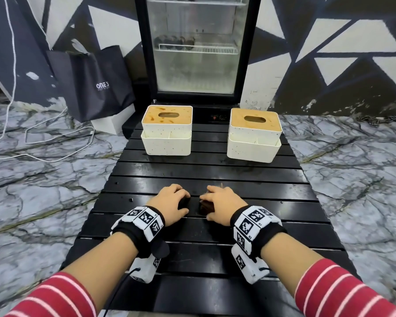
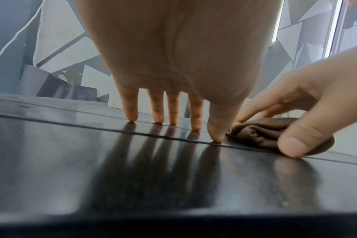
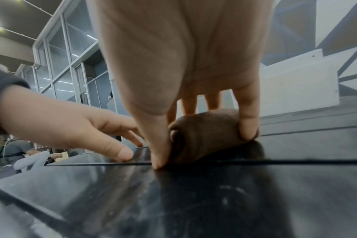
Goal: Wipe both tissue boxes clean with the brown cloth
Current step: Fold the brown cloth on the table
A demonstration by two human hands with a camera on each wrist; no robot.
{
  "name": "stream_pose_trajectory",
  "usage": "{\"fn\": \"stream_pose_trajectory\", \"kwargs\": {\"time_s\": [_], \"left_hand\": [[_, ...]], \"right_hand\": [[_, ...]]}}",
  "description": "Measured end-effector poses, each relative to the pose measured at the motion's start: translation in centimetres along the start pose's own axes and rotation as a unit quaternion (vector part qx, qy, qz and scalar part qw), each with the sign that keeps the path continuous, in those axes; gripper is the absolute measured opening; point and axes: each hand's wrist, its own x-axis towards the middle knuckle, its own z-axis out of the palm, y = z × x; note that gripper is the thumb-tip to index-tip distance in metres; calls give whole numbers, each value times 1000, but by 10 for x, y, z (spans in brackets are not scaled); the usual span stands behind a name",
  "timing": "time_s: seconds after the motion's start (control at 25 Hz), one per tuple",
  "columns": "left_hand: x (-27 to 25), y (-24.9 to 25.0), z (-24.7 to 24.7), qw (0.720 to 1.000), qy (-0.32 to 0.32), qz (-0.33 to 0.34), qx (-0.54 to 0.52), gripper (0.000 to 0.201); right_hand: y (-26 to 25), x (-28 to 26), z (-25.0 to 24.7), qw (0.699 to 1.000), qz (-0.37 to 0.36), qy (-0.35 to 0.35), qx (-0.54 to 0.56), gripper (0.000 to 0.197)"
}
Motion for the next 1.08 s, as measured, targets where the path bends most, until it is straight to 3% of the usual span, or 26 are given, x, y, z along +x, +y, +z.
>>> {"fn": "stream_pose_trajectory", "kwargs": {"time_s": [0.24, 0.48, 0.88, 1.08], "left_hand": [[-3, 8, 1, 999, 0, -8, 38, 43], [-7, 22, 4, 997, 11, -46, 58, 51], [-20, 117, 35, 991, -67, 65, 98, 65], [-26, 148, 51, 986, -107, 68, 106, 87]], "right_hand": [[-2, -3, 2, 999, 46, -18, -4, 59], [9, -21, 9, 999, 36, 5, 22, 53], [66, -89, 29, 998, 41, 49, 30, 52], [90, -115, 40, 996, 52, 59, 33, 53]]}}
